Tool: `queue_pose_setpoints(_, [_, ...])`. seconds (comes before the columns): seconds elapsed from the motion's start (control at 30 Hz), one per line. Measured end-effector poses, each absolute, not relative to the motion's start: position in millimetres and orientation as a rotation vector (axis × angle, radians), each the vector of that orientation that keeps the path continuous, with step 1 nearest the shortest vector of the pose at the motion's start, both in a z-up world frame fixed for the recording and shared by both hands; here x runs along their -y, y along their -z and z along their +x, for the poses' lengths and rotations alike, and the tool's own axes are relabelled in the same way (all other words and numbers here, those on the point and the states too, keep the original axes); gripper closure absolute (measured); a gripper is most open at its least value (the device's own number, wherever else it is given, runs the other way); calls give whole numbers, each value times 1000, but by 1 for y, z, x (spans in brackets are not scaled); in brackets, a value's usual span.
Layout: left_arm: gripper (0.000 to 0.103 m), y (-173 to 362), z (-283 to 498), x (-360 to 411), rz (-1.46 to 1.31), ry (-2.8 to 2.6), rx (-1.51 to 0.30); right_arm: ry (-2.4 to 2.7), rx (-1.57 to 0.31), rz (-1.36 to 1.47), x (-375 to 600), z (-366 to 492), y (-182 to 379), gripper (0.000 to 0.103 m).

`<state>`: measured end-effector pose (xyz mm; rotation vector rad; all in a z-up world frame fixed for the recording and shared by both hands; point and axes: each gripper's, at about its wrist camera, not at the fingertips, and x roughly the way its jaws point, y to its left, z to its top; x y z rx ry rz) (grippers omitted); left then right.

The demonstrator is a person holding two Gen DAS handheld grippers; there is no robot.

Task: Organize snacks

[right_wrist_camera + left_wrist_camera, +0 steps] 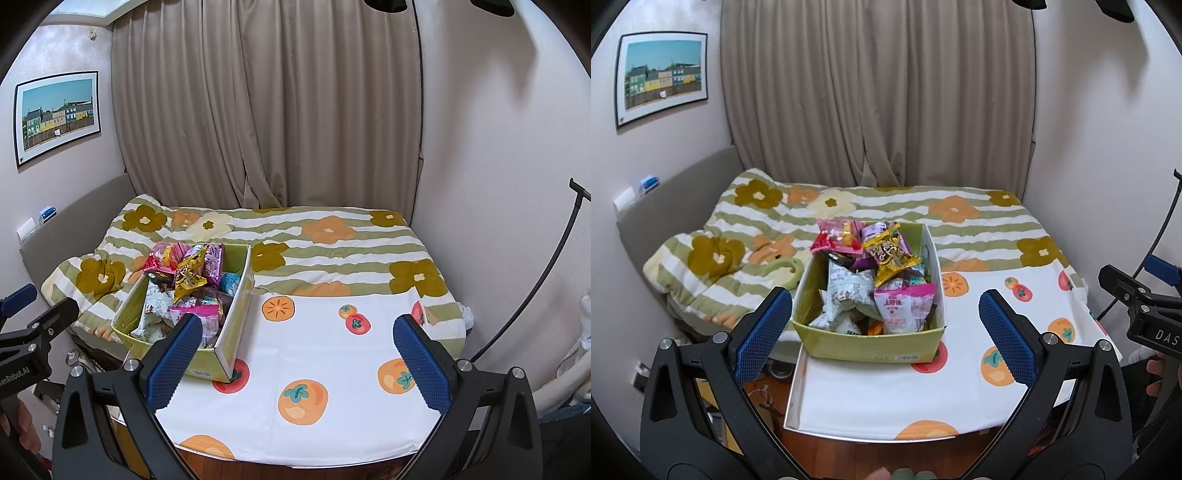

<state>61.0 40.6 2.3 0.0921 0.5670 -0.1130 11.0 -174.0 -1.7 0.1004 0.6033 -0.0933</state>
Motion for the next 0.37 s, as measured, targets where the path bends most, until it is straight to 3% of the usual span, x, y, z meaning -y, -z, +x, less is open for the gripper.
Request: queue_pose_setpoints(0.37, [1, 11, 57, -32, 77, 43, -570, 64, -607, 99, 180, 19, 9, 0])
